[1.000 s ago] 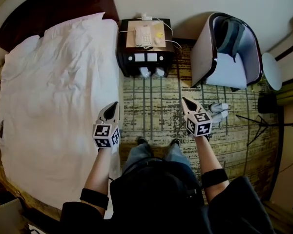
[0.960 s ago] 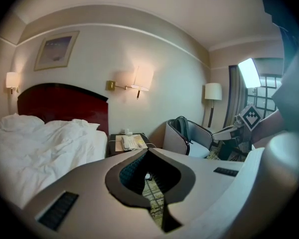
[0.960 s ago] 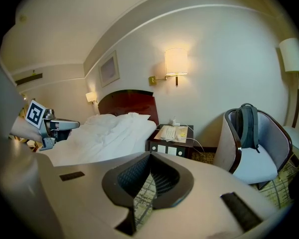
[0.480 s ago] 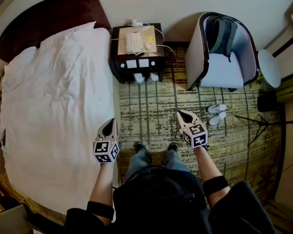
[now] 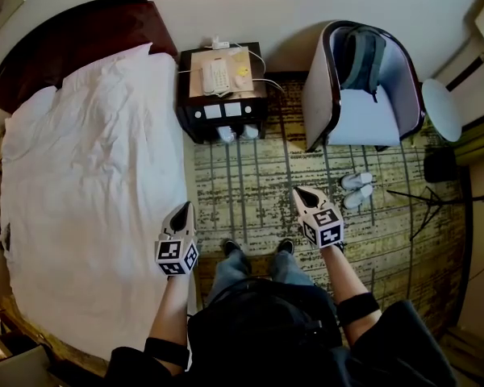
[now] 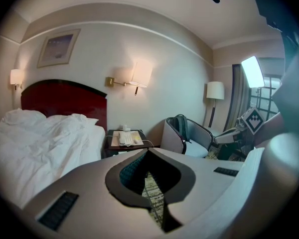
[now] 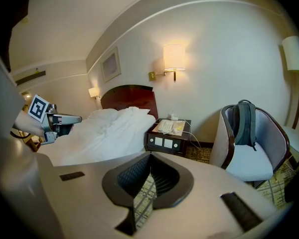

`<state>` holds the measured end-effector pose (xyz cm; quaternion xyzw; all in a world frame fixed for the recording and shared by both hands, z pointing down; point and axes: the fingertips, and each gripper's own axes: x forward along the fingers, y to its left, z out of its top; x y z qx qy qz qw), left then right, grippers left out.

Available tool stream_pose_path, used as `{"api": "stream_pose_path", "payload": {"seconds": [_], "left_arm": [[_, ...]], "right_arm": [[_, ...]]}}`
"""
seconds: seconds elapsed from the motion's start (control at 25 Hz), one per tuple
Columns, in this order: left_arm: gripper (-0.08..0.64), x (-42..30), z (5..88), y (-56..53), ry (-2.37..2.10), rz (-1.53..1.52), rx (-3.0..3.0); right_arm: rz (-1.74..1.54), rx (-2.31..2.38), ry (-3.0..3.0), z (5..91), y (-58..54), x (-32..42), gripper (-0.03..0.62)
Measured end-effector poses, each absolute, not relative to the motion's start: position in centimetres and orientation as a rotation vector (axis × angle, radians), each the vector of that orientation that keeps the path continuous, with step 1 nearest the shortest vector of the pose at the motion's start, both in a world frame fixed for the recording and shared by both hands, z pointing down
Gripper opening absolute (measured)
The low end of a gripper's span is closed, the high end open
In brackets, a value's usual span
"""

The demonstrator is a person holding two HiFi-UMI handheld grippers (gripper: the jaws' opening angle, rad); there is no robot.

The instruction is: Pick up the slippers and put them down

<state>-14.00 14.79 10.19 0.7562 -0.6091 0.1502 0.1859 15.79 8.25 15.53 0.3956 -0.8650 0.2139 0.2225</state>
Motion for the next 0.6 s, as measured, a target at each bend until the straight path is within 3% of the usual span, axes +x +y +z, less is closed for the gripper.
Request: {"api": "stream_pose_path", "payload": {"seconds": [0.6], "left_arm": [[0.002, -16.9, 10.7, 15.7, -1.718, 0.435, 2.118]], "right_arm": [[0.604, 1.104, -2.387, 16.1, 8.7, 12.7, 0.002]]}}
